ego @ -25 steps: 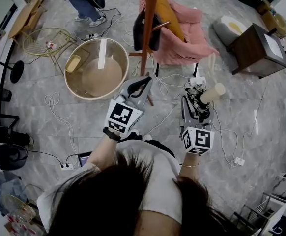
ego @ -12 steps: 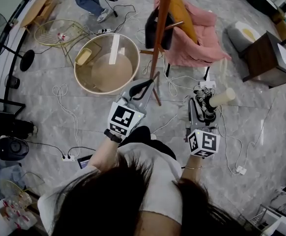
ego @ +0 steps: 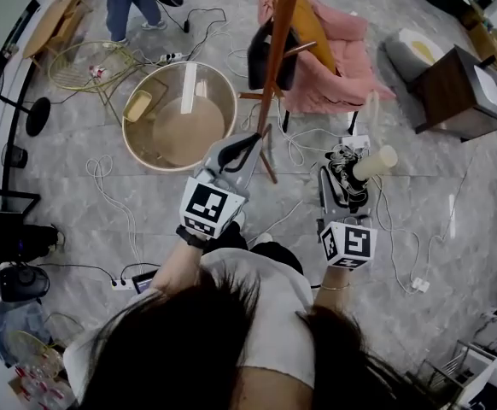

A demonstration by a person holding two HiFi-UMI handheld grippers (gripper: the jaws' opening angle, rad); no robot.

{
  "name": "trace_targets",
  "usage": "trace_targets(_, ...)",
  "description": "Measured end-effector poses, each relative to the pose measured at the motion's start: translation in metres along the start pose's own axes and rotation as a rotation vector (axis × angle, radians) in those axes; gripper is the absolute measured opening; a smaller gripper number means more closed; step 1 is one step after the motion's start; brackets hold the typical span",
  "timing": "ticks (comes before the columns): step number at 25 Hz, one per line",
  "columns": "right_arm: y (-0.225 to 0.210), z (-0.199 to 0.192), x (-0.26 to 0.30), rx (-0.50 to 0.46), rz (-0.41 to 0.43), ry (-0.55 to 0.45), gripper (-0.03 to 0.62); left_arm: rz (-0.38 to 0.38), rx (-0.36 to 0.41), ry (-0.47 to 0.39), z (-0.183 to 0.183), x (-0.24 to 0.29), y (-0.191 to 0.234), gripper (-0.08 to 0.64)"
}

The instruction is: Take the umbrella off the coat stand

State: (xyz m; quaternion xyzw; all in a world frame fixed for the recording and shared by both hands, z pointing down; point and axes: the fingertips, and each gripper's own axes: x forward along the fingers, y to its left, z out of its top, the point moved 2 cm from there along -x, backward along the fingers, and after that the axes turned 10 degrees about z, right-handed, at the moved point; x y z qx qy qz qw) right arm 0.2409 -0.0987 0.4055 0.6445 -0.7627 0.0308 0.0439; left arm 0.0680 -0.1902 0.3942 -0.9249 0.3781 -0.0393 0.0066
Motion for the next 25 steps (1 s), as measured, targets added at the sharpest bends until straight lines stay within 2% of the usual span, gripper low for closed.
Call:
trace_targets(16,-0.002,0.008,0.006,-0.030,-0.044,-0.013,0.299,-0.048,-0.003,-0.036,0.009,0.019,0.003,0.058)
trace_targets(25,0.000,0.010,0.009,-0.043,-0.036,-0.011,0.298,-0.043,-0.002,-0.032,0.006,0.022,0.008,0.058)
